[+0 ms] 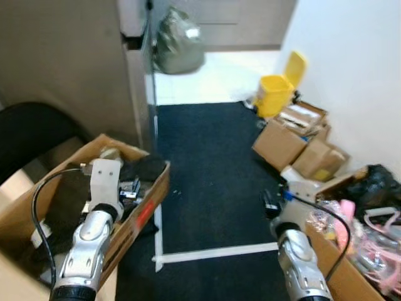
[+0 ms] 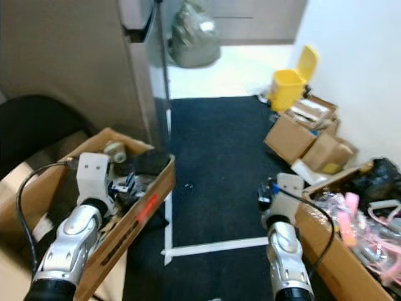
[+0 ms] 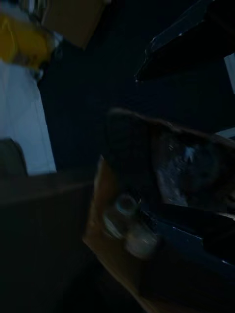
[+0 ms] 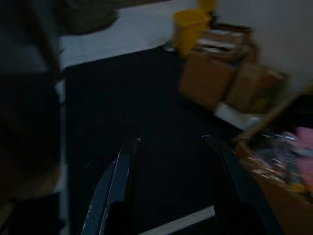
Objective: Picking trash to rubbish bin
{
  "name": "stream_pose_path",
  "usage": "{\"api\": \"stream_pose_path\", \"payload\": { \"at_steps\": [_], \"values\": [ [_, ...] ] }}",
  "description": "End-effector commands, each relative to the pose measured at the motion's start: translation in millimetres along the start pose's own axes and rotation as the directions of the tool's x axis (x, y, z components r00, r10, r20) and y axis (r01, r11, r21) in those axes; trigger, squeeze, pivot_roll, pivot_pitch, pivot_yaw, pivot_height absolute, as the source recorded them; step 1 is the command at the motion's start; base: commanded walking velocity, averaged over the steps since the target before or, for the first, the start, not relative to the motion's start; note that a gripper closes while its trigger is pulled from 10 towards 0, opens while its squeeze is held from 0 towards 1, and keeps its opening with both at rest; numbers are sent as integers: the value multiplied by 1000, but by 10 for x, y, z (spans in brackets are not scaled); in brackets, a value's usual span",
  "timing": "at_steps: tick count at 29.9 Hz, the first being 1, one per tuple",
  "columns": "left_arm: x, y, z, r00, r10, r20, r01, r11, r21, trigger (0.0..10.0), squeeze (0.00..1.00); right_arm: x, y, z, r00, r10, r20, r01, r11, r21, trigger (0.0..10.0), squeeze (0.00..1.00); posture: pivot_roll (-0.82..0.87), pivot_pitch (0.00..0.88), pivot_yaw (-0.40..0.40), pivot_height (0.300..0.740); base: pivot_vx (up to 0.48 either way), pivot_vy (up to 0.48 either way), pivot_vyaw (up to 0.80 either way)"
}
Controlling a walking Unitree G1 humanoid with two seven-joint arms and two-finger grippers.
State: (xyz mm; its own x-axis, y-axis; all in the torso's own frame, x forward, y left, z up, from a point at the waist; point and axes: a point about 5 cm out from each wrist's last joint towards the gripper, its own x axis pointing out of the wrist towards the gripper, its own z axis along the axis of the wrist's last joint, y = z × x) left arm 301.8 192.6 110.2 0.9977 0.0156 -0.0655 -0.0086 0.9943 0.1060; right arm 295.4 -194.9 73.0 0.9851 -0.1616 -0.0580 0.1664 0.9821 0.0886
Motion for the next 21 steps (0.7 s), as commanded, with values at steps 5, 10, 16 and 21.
{"api": "stream_pose_path", "payload": {
  "at_steps": [5, 10, 16, 21],
  "values": [
    [11, 28, -37, 1000, 5, -20, -4, 1000, 30, 10000, 0, -63, 45, -174, 996, 28, -84, -29, 1000, -4, 10000, 0, -24, 101, 9, 740, 0, 0, -800],
    [19, 18, -28, 1000, 0, -13, 0, 999, 36, 10000, 0, -69, 100, -232, 991, 64, -114, -68, 997, -30, 10000, 0, -26, 101, 14, 740, 0, 0, -800],
    [15, -2, -34, 1000, -3, -12, 4, 999, 35, 10000, 0, -84, 115, -250, 990, 70, -123, -73, 997, -15, 10000, 0, -30, 105, 12, 740, 0, 0, -800],
    [22, -6, -33, 1000, 0, -13, 1, 1000, 22, 10000, 0, -97, 135, -270, 987, 90, -132, -93, 996, -14, 10000, 0, -24, 104, 12, 740, 0, 0, -800]
  ]
}}
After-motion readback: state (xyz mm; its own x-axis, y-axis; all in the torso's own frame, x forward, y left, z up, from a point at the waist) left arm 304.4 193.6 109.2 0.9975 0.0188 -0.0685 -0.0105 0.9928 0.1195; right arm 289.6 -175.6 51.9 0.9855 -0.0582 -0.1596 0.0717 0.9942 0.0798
